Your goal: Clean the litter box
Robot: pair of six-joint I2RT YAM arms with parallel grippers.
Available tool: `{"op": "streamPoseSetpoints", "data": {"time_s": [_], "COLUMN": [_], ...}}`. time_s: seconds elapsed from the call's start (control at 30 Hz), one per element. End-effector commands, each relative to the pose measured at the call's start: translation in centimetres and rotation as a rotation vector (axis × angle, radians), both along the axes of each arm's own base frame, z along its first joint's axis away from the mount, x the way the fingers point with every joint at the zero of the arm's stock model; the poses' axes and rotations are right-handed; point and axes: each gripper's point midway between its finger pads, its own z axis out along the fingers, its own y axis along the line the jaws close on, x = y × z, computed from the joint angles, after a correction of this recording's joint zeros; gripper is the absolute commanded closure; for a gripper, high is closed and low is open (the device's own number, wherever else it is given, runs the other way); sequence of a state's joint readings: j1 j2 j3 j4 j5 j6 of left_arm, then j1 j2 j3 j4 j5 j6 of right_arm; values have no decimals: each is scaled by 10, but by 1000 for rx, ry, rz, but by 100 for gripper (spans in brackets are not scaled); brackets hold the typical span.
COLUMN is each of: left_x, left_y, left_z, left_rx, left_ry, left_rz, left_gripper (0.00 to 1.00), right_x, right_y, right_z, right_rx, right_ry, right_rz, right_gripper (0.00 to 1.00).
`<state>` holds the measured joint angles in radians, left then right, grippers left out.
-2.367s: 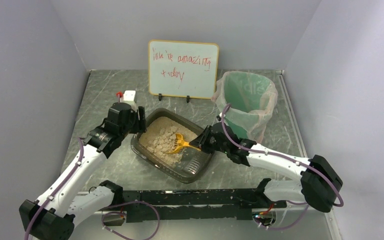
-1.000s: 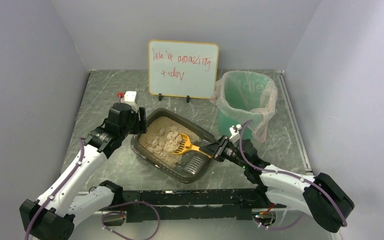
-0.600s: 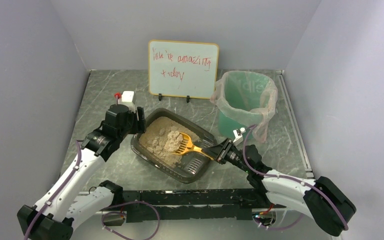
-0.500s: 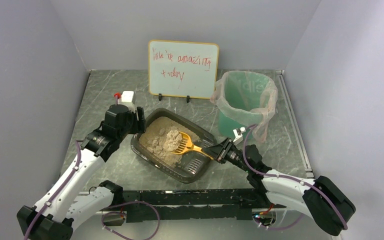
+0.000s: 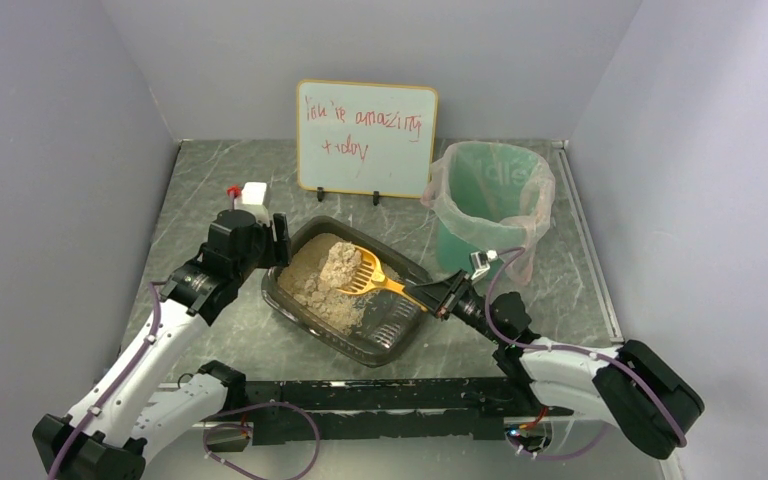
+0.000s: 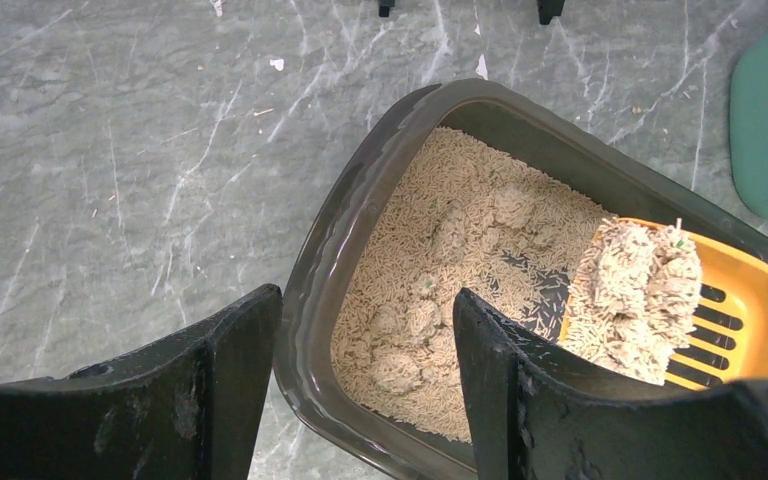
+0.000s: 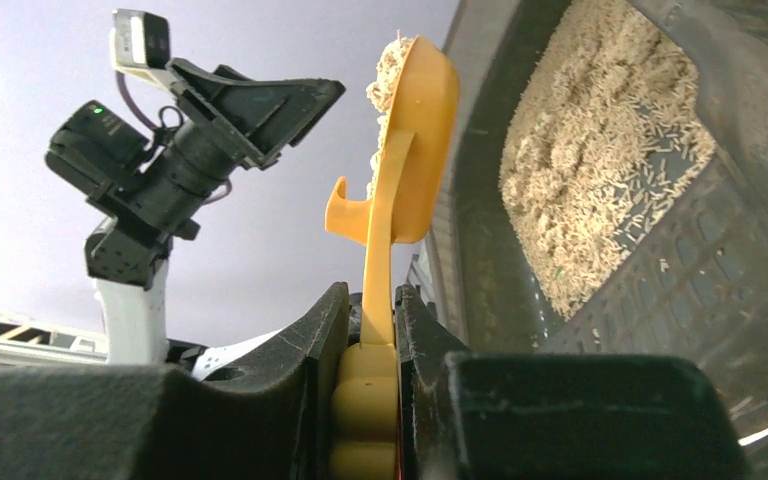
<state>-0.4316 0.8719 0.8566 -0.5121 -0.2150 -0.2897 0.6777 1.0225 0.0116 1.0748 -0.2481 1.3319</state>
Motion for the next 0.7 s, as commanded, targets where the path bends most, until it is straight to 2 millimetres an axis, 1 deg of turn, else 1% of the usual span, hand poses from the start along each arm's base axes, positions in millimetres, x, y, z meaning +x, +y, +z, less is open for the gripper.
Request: {"op": "streamPoseSetpoints", "data": {"time_s": [0.0,0.03,0.07,0.1,0.13,0.17,0.2,0.23,0.27,0.3,0.33,0.37,0.4,0.43,0.47,0.5,0.53,0.57,0.6,0.63,0.67], "left_x": [3,3,3,4,3,3,3,3,4,4,3,3,3,4,3,3,3,3,4,4,3], "left_y": [0,-1,0,0,0,0,-1,-1,0,0,0,-1,-1,0,0,0,-1,-1,-1,0,0], "left_z": [13,13,14,14,14,14,14,15,14,14,14,14,15,16,15,15,15,15,15,14,14], "left_rx": [-3,-5,-4,-3,-3,-3,-6,-7,-4,-3,-4,-5,-8,-6,-4,-6,-7,-9,-6,-3,-3], "left_ry": [-59,-61,-62,-63,-63,-62,-65,-66,-65,-62,-63,-65,-69,-70,-67,-66,-67,-70,-70,-64,-61], "left_rz": [-6,-7,-8,-6,-5,-7,-10,-11,-8,-7,-8,-11,-12,-8,-7,-8,-12,-14,-12,-8,-9], "left_gripper": [31,31,31,31,31,31,31,31,31,31,32,31,31,31,31,31,31,31,31,31,32], "right_x": [-8,-10,-12,-15,-13,-9,-10,-12,-15,-14,-9,-9,-15,-18,-13,-7,-6,-9,-13,-12,-6], "right_y": [-15,-9,-4,-8,-16,-20,-14,-9,-11,-18,-22,-16,-8,-13,-25,-28,-20,-11,-11,-19,-25], "right_z": [17,16,20,25,24,20,19,22,27,28,25,21,26,33,30,26,26,32,39,43,39], "right_rx": [99,73,70,97,121,116,87,80,106,136,134,100,87,123,151,142,105,90,114,151,154], "right_ry": [-81,-91,-105,-118,-104,-92,-98,-112,-126,-117,-102,-102,-123,-152,-129,-109,-116,-138,-162,-159,-137], "right_rz": [-32,-2,30,27,-15,-43,-16,18,21,-14,-50,-25,35,27,-29,-60,-32,16,35,4,-38], "right_gripper": [100,100,100,100,100,100,100,100,100,100,100,100,100,100,100,100,100,100,100,100,100]}}
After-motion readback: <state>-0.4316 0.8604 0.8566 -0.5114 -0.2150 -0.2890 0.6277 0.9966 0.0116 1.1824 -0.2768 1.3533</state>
